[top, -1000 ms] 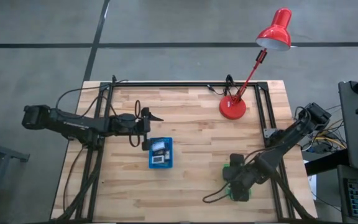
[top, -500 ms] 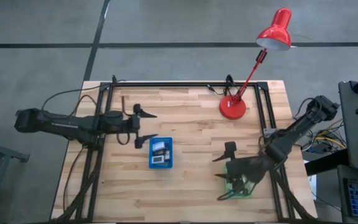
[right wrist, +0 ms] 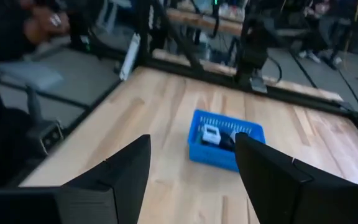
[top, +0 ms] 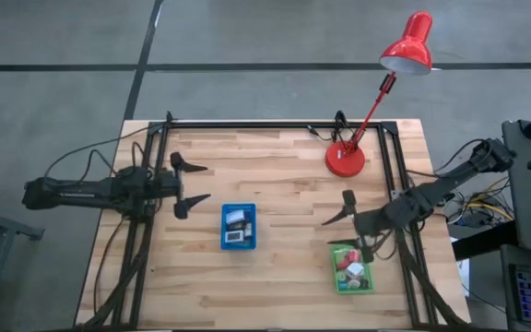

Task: Pick & Place Office items
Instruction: Return to Home Position

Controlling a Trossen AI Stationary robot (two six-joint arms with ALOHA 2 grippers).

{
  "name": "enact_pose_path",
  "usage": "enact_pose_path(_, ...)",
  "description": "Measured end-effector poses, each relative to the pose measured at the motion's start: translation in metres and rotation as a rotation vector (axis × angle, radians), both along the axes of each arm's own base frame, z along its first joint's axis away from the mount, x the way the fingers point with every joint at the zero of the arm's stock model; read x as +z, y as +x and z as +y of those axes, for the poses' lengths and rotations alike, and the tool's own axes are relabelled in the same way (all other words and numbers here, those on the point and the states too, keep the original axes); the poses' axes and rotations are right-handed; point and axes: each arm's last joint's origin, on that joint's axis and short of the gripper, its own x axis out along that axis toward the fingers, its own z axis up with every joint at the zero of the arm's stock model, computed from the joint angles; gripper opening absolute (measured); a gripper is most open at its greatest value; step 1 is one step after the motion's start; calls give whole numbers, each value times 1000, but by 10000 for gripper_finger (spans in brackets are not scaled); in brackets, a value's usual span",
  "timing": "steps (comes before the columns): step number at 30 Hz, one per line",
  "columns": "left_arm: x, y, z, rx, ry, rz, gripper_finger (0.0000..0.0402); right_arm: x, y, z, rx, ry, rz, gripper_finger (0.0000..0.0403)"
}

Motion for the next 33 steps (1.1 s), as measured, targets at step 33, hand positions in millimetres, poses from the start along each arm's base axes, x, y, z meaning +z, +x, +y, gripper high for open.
enact_pose_path(33, 4, -28, 0, 1, -153, -89, 385, -23, -66, -49, 89, 97, -334, 224)
